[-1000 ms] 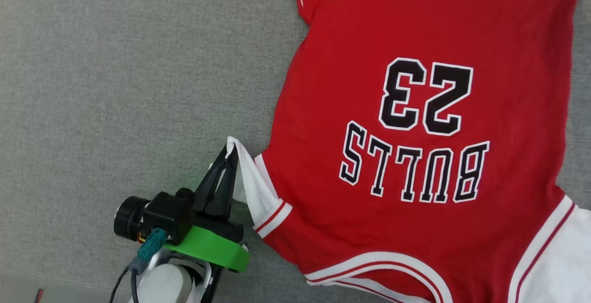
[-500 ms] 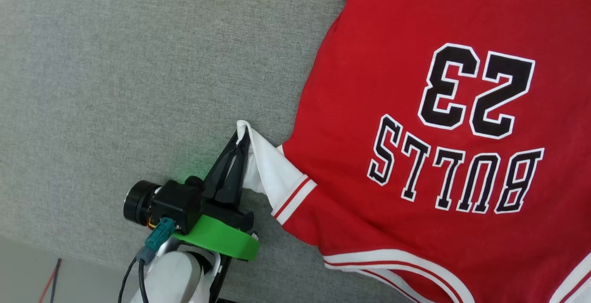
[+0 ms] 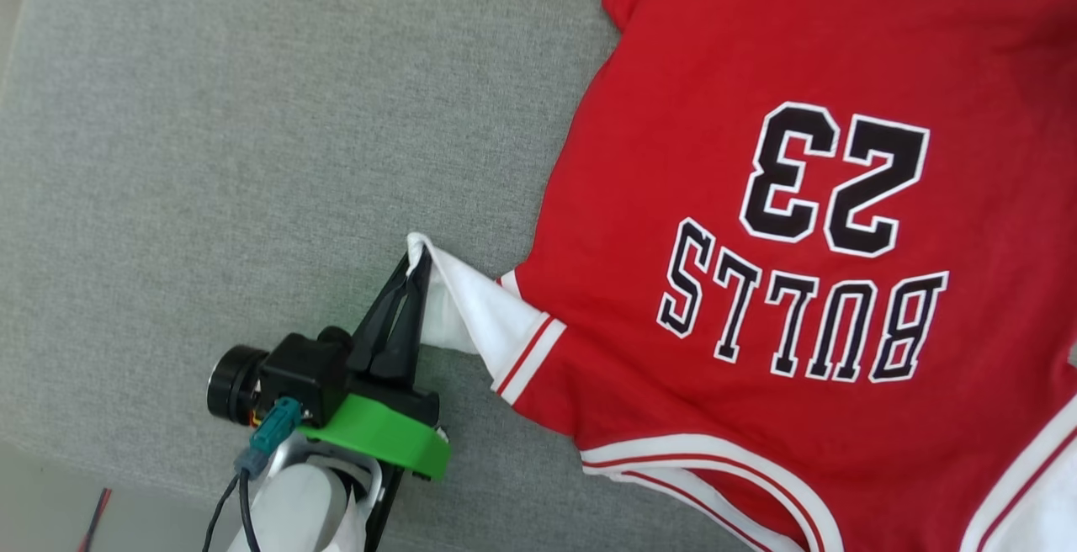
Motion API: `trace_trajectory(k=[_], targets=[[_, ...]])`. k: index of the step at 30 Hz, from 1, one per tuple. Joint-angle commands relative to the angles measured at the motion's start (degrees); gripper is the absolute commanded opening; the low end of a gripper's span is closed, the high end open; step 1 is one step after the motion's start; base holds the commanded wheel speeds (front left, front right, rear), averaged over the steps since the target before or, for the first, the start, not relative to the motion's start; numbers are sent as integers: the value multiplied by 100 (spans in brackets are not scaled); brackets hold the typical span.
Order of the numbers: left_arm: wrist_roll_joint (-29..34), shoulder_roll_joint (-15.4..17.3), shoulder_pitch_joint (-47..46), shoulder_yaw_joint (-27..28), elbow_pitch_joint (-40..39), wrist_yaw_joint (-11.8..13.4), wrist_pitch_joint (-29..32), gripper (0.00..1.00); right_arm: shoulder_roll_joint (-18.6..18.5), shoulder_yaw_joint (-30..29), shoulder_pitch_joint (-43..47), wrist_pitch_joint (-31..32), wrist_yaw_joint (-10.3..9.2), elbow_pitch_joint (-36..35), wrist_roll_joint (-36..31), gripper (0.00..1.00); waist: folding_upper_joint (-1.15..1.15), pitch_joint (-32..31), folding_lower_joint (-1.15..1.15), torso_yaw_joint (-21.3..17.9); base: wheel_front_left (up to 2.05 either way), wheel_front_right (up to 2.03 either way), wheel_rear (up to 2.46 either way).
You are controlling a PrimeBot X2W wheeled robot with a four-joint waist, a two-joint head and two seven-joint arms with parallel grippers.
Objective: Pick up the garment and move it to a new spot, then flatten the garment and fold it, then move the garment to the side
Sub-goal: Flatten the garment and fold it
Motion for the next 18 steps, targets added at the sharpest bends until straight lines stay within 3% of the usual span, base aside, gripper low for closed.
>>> trace_trajectory(k=[1, 13, 18], targets=[[-8, -30, 110, 49, 53, -56, -34, 0, -131, 61, 142, -117, -4, -126, 104, 0, 0, -439, 0, -145, 0, 0, 0], [-15, 19, 636, 313, 309, -122, -34, 0, -1843, 508, 2022, -1049, -4, -1594, 823, 0, 0, -1419, 0, -515, 0, 0, 0], [-21, 73, 863, 424, 387, -143, -34, 0, -2240, 468, 3000, -1482, -4, -1880, 1196, 0, 0, -1704, 0, -725, 0, 0, 0]])
